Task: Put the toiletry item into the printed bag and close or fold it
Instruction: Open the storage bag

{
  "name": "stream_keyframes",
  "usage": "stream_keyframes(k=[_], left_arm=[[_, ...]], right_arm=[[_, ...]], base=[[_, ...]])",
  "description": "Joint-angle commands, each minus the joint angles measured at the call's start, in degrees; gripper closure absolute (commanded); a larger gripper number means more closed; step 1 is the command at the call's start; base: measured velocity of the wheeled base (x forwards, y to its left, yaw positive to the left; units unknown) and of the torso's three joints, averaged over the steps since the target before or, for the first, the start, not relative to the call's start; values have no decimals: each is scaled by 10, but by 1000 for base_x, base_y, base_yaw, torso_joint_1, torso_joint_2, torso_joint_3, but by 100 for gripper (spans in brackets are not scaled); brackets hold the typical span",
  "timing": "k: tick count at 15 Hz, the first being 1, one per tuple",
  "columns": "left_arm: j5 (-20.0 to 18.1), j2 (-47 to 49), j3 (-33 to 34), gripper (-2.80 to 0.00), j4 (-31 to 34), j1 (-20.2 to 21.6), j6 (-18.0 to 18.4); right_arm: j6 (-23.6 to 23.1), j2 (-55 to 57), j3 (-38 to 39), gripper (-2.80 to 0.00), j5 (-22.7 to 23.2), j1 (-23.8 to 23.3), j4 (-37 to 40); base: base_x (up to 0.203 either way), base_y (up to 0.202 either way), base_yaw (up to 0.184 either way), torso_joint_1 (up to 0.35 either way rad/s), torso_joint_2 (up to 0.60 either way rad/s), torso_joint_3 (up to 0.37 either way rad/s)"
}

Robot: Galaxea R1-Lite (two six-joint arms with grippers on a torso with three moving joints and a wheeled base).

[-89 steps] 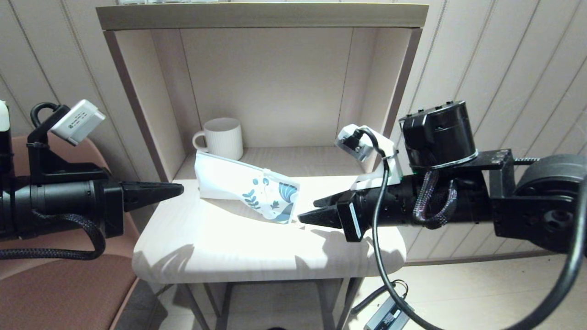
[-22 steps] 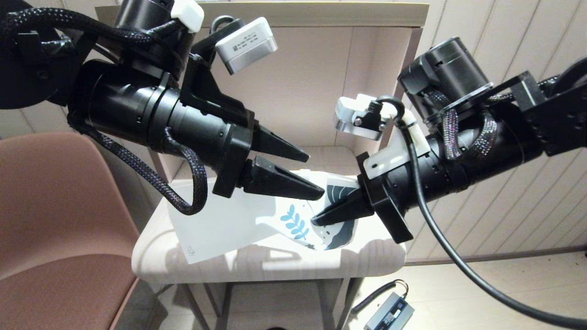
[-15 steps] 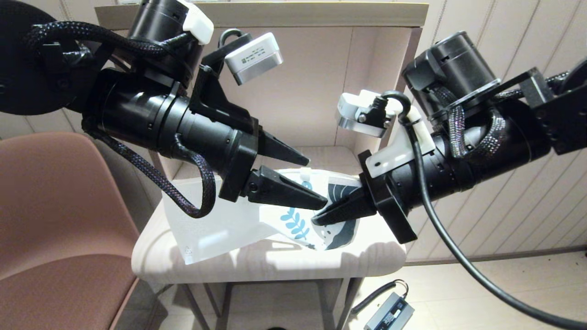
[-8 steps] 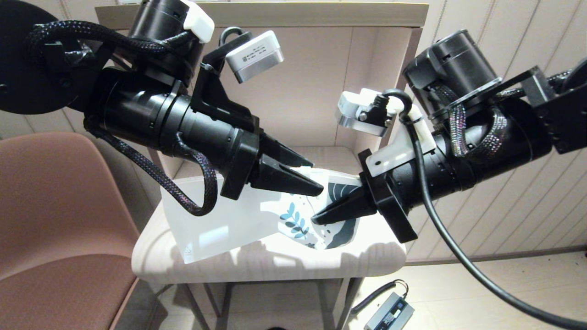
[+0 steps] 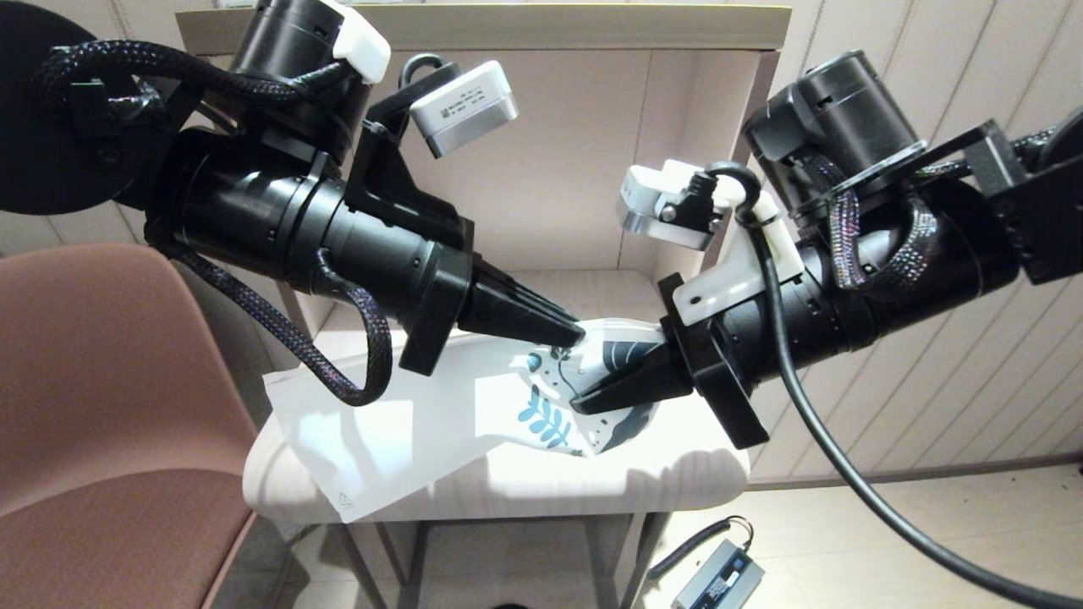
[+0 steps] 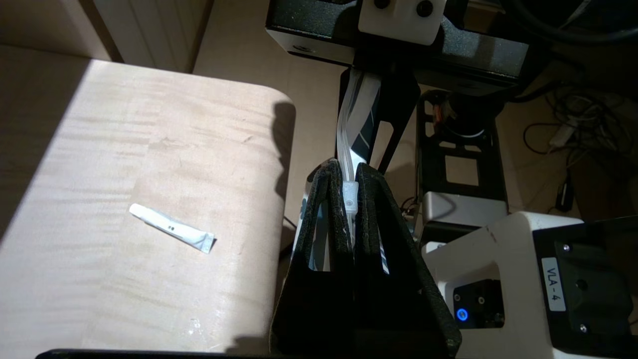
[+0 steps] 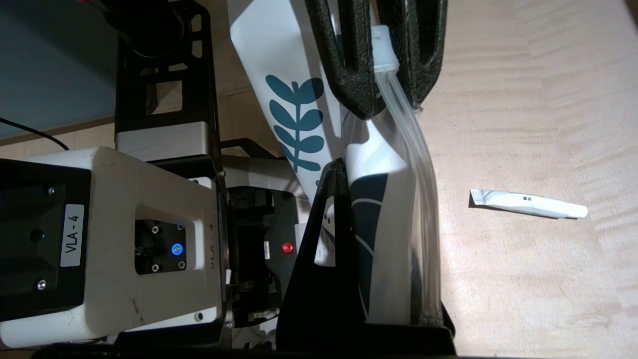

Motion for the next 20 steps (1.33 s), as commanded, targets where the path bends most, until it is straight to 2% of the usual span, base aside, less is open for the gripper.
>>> stream_keyframes(k=[1,3,6,14,20], left_arm=[[-2,-4,8,0,2,0,3],[-1,-5,13,0,2,0,4],[-1,-8,26,0,2,1,27],[-1,-21,29,0,3,10,28],[0,-51,62,0,4,39,38]], right_arm=[[-1,-1,4,0,3,0,-1],[-1,-7,5,0,3,-3,-1],[-1,-10,9,0,3,-4,-1],[-2,-32,35,0,2,-9,-1],[-2,-46,40,0,3,-18,-1]], base=[[0,0,0,0,0,0],[0,0,0,0,0,0],[0,0,0,0,0,0],[0,0,0,0,0,0],[0,0,0,0,0,0]])
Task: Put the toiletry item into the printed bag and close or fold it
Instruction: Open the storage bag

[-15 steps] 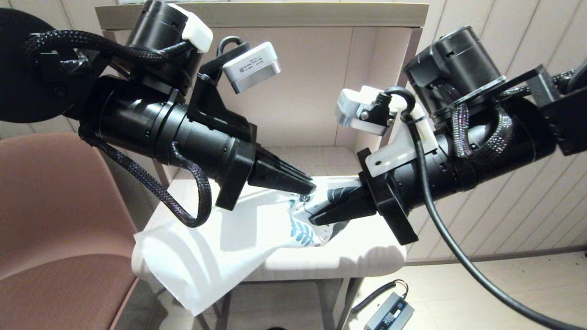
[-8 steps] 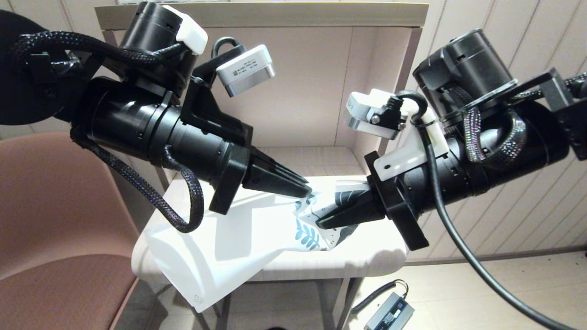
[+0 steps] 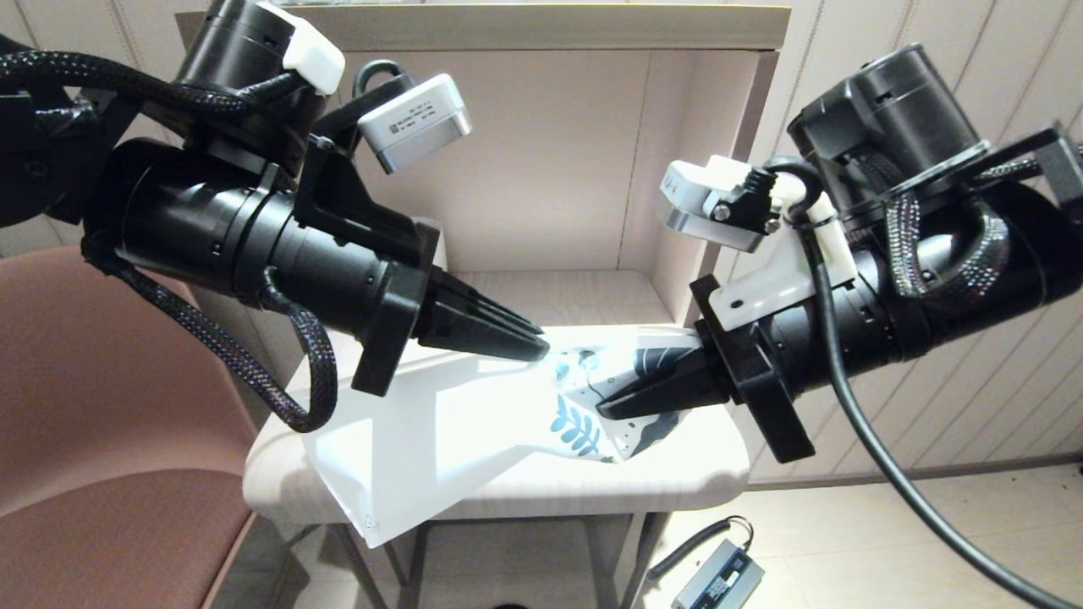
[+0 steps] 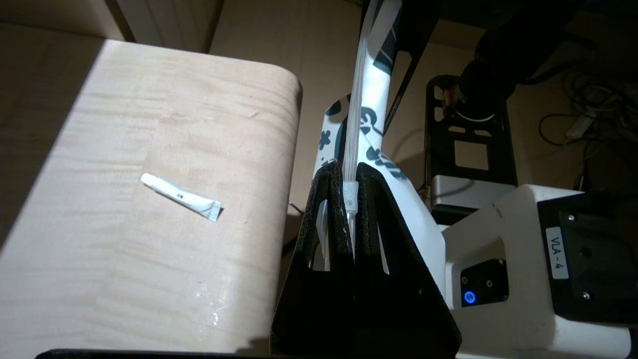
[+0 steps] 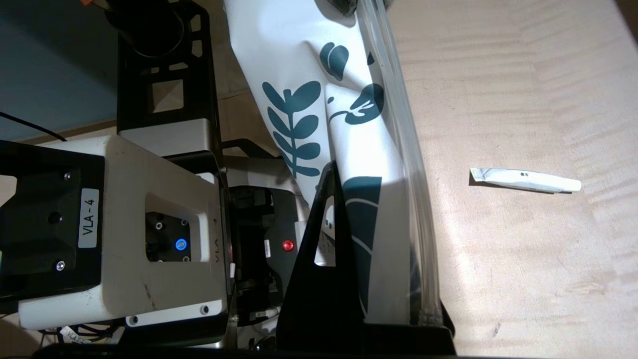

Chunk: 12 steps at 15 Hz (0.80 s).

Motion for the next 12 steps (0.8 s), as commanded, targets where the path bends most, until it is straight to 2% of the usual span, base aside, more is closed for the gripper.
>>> stream_keyframes(k=[1,8,12], left_arm=[[-2,-17,22,0,2,13,7],[-3,-54,77,0,1,61,24],[-4,-72,89,0,2,70,24]], right_arm=[[-1,-8,1,0,3,-2,2],[0,-27,12,0,3,-15,2],[0,-35,15,0,4,-14,2]], base=[[0,0,0,0,0,0],[0,0,0,0,0,0],[0,0,0,0,0,0]])
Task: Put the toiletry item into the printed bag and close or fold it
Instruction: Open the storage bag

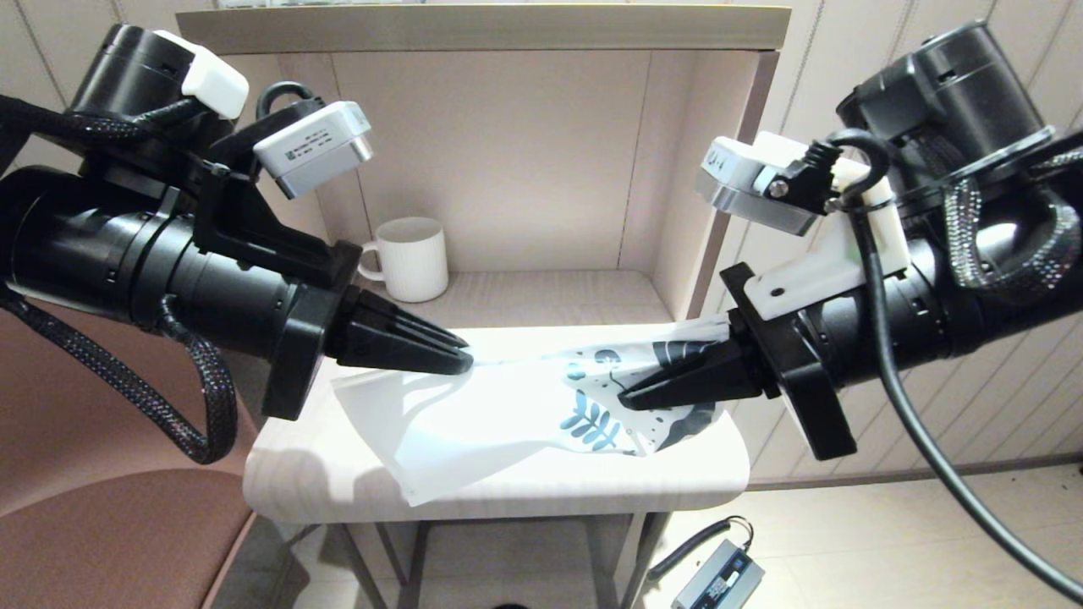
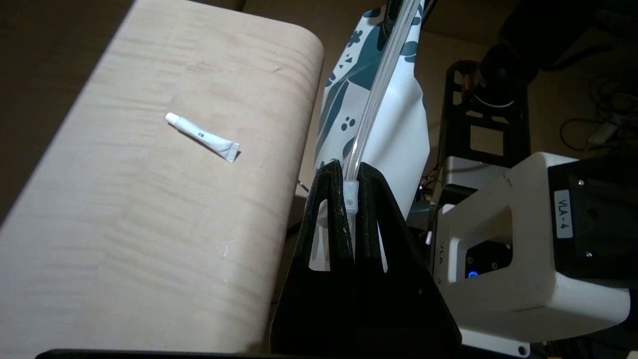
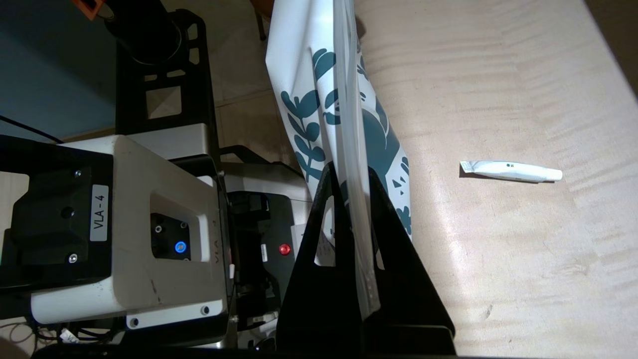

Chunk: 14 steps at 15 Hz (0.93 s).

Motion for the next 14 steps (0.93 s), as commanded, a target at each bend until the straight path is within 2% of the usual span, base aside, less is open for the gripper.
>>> stream_keyframes(k=[1,12,14], left_arm=[[-2,-13,10,0,2,5,1],[-3,-62,63,0,0,41,2],[-4,-68,73,0,0,47,15]], right_arm=[[-1,-7,1,0,2,0,2],[1,-37,8,0,3,-3,4],[0,-42,11,0,4,-11,3]], base=[[0,0,0,0,0,0],[0,0,0,0,0,0],[0,0,0,0,0,0]])
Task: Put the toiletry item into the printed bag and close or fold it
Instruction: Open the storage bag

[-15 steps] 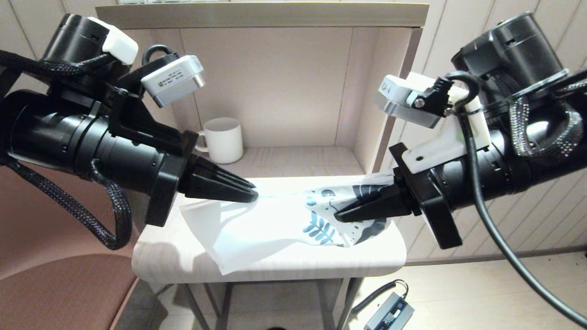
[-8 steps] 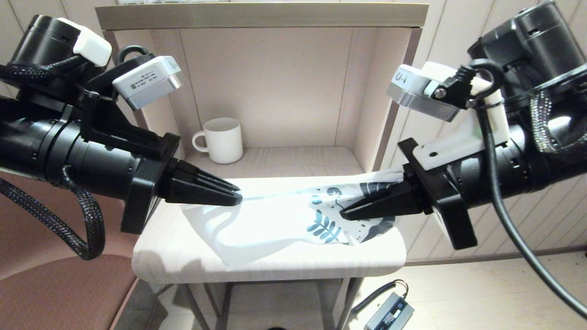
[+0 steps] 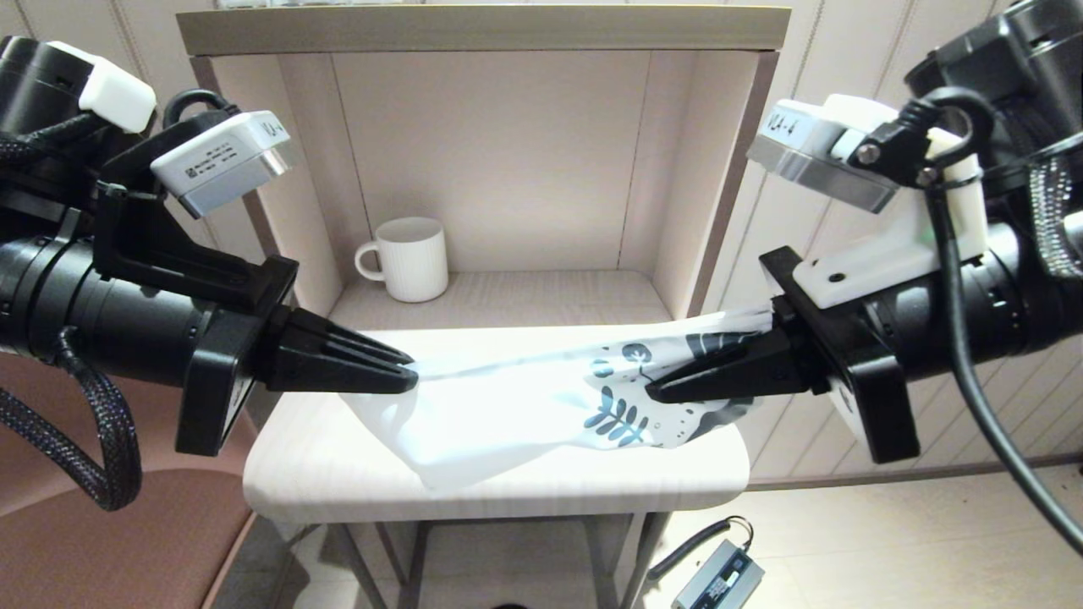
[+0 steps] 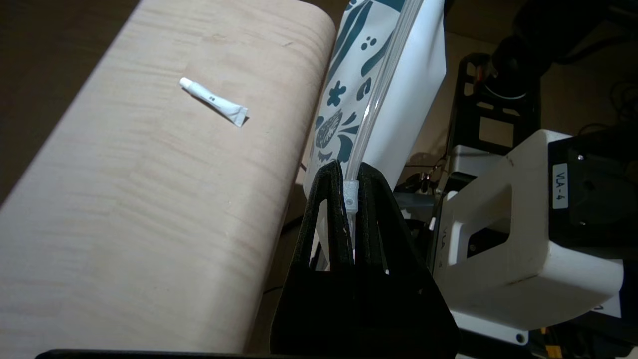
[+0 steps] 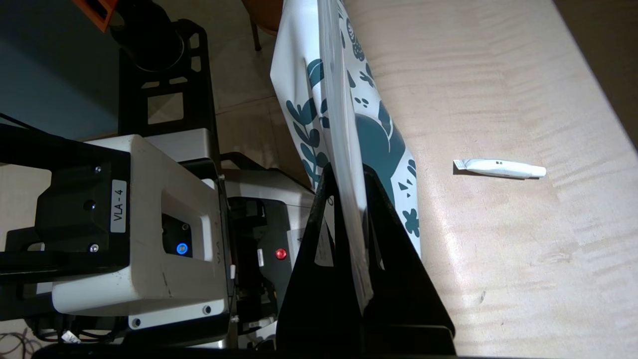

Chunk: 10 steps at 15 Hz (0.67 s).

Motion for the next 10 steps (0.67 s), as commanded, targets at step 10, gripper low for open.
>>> stream_keyframes(k=[10], left_arm=[[-16,-2,12,0,-2,15,8]], right_arm=[[-1,-2,5,0,1,-1,0]], base=[[0,0,0,0,0,0]])
